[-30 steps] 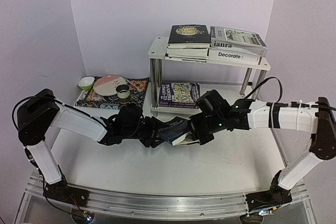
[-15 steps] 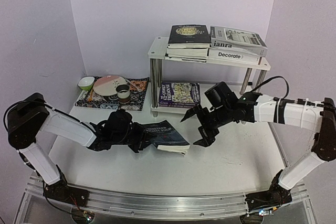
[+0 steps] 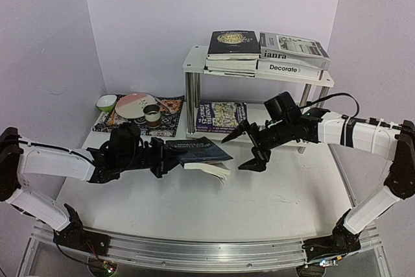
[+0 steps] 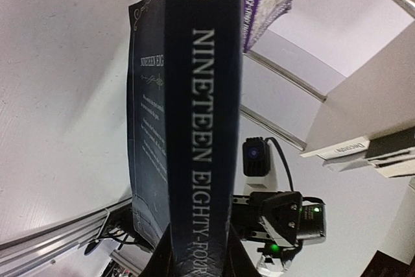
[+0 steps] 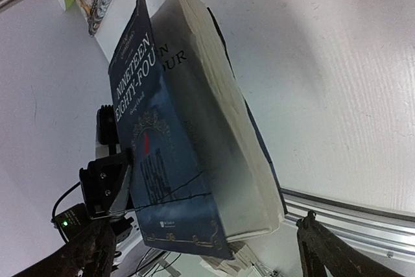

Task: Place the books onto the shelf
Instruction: Pass from the left arm to the right

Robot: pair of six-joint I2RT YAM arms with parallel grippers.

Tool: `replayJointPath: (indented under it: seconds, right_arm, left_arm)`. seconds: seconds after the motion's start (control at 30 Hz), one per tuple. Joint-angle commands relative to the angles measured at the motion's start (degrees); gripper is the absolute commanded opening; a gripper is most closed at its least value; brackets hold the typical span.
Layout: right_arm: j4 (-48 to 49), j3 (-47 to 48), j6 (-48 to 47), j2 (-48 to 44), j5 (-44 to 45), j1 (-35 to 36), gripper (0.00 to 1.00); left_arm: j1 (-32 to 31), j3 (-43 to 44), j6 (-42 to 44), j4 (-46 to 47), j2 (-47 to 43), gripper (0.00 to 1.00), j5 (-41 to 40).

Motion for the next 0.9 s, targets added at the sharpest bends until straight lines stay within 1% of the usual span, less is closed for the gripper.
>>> replayJointPath:
  seconds: [0.0,0.1,0.27,0.37,0.47,0.77,0.87]
  right_arm:
    - [8.72,2.13,2.83,-0.58,-5.90,0.21,0.98]
    - [11.88,2.20,5.12,-0.63,-5.66,0.29,0.98]
    - [20.97,1.18,12.16,1.41,-5.57,1.74,0.98]
    - [23.13,1.39,14.13,2.31,-4.82,3.42,0.98]
    - [22.30,1.17,13.83,2.18,-4.18,4.00,0.98]
    - [12.69,1.32,6.34,1.30,-3.41,3.97,0.98]
    - [12.22,1.11,5.53,1.41,-3.39,3.70,0.98]
  left_arm:
    - [0.78,0.07,-2.34,10.80,-7.96,0.00,-1.40]
    - [0.83,-0.47,-3.52,11.69,-9.36,0.00,-1.74]
    - [0.83,0.11,-4.61,13.79,-10.82,0.00,-3.29]
    - [0.81,0.81,-4.77,15.77,-10.94,0.00,-3.97]
    - [0.83,1.75,-4.45,17.01,-10.90,0.00,-3.94]
    - [0.83,4.65,-3.29,17.49,-11.10,0.00,-3.40]
    - [0.83,4.79,-3.08,17.51,-11.04,0.00,-3.18]
